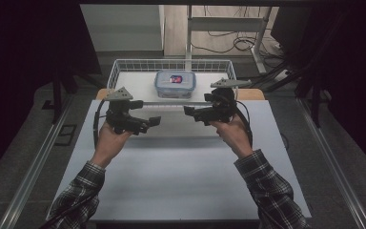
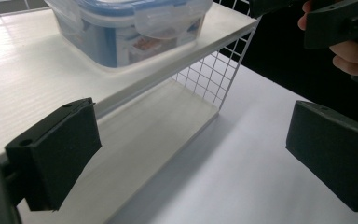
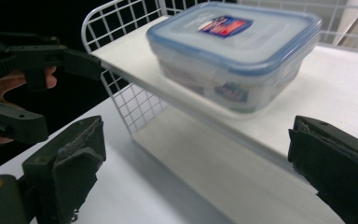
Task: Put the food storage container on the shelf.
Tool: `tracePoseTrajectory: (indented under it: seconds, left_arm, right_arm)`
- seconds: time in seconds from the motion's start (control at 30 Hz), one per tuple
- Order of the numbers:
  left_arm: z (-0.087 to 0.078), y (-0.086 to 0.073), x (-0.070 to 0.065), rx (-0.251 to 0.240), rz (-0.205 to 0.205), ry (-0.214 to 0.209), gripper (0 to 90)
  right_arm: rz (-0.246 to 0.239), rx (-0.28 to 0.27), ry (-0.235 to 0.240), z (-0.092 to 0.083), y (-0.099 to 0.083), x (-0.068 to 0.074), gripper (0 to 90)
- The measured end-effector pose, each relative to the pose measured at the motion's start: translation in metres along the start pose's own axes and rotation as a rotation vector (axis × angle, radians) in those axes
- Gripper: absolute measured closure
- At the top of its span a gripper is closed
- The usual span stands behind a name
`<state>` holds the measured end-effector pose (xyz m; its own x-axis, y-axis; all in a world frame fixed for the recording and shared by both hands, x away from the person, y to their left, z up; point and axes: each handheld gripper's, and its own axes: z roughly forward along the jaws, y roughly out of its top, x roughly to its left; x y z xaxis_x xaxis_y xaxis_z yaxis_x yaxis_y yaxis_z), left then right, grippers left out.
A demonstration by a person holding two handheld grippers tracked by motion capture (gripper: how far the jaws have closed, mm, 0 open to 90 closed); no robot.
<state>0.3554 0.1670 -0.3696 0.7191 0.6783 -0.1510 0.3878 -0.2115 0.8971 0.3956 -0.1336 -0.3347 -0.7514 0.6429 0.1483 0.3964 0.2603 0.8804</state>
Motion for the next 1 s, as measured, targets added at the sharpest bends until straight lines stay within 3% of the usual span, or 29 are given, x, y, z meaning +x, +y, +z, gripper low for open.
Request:
tracePoseTrajectory:
  seconds: [0.13, 0.3, 0.53, 1.0]
  left_arm:
    - [0.001, -0.006, -0.004, -0.001, 0.011, 0.005, 2.0]
    - [0.002, -0.016, -0.013, -0.008, 0.041, 0.029, 2.1]
    - [0.002, -0.028, -0.022, -0.002, 0.070, 0.041, 2.3]
    - [0.012, -0.057, -0.039, 0.028, 0.138, 0.041, 1.9]
  right_arm:
    - [-0.011, 0.001, 0.010, 0.000, -0.007, 0.003, 3.9]
    - [-0.063, 0.013, 0.006, 0.001, -0.019, 0.012, 3.9]
    - [-0.102, 0.020, 0.005, 0.002, -0.028, 0.021, 3.9]
    - [-0.116, 0.030, 0.007, 0.001, -0.057, 0.021, 3.7]
